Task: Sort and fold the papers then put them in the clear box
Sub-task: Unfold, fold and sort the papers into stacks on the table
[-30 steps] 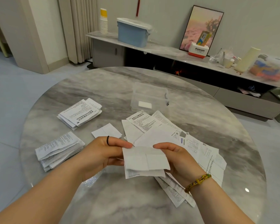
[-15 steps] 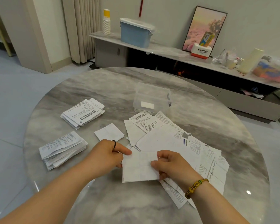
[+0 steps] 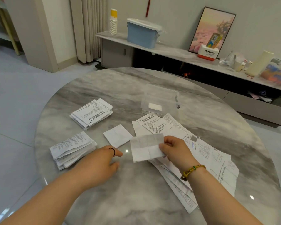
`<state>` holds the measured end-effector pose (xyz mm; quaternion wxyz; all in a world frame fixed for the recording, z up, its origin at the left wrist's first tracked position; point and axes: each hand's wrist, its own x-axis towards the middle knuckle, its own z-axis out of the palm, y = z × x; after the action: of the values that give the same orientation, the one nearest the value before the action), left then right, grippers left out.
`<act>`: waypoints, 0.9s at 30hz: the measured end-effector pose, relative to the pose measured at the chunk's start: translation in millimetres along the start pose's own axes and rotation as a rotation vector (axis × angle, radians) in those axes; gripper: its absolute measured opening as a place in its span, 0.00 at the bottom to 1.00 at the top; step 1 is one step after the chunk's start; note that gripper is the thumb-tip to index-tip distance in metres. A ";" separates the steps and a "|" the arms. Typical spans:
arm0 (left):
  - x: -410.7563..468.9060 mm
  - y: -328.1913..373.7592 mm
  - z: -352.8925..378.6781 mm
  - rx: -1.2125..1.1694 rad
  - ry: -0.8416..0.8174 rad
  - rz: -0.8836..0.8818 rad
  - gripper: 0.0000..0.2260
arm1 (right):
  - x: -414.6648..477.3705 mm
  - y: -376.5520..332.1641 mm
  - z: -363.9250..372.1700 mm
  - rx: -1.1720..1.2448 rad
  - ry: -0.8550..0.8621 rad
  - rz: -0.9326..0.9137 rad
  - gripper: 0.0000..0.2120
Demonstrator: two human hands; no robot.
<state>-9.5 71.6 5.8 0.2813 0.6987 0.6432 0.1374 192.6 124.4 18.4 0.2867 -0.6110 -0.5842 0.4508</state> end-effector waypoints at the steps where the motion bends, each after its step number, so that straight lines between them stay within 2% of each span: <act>1: -0.6 -2.8 0.2 0.044 -0.014 0.011 0.15 | 7.5 -2.0 1.8 -0.027 0.011 -0.012 0.15; 4: -2.7 -11.1 -2.3 0.115 -0.029 0.027 0.15 | 29.8 -10.6 12.9 -0.105 0.001 -0.027 0.13; 8: -6.9 -19.8 -14.1 0.120 0.088 0.049 0.15 | 51.8 -31.3 29.5 -0.180 -0.047 -0.071 0.10; 11: -9.8 -30.1 -25.7 0.179 0.177 0.028 0.16 | 67.7 -48.8 46.2 -0.204 -0.077 -0.111 0.12; 16: -15.2 -53.6 -42.9 0.245 0.221 -0.077 0.17 | 83.6 -69.0 73.4 -0.219 -0.121 -0.138 0.13; 21: -14.9 -69.4 -52.3 0.273 0.139 -0.145 0.17 | 108.5 -94.9 97.1 -0.287 -0.136 -0.150 0.14; 27: -13.2 -84.9 -56.9 0.304 -0.047 -0.176 0.19 | 124.9 -104.7 130.5 -0.291 -0.188 -0.176 0.15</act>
<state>-112.6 72.2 5.4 0.1985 0.6773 0.7084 -0.0028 18.3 238.8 27.2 0.1777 -0.5479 -0.7185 0.3898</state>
